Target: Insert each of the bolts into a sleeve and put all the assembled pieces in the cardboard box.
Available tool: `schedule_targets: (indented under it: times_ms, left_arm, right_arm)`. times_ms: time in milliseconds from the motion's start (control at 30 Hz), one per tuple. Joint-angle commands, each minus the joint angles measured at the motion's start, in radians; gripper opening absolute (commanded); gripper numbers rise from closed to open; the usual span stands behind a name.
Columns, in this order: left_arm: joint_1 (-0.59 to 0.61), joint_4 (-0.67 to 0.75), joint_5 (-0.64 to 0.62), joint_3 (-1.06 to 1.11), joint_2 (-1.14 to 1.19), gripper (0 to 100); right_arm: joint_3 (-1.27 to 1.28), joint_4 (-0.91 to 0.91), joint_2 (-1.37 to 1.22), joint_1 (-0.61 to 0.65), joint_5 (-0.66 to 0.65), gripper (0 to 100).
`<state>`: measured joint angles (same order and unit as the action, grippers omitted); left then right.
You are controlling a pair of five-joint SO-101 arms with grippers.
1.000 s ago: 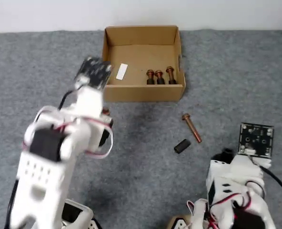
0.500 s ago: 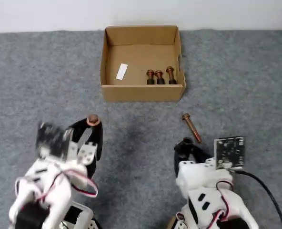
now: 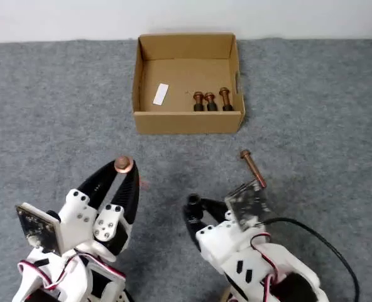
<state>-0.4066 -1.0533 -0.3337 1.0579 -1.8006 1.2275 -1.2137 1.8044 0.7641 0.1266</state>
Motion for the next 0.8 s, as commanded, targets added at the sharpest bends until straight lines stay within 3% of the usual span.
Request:
schedule_targets:
  times_ms: [0,233,400,767]
  left_arm:
    - [-0.071,0.038,-0.054,-0.05,0.0,0]
    - [-0.186,0.046,-0.114,-0.056,0.0,0]
    - [-0.198,0.112,-0.115,-0.031,0.023,0]
    - [-0.264,0.121,-0.12,0.047,0.071,0]
  right_arm:
    - [0.011,0.071,-0.001,0.025,-0.097,0.9]
    - [0.026,0.12,-0.002,0.027,-0.196,0.9]
    - [0.02,0.12,0.001,0.027,-0.27,0.9]
    - [0.017,0.122,0.002,0.028,-0.293,0.9]
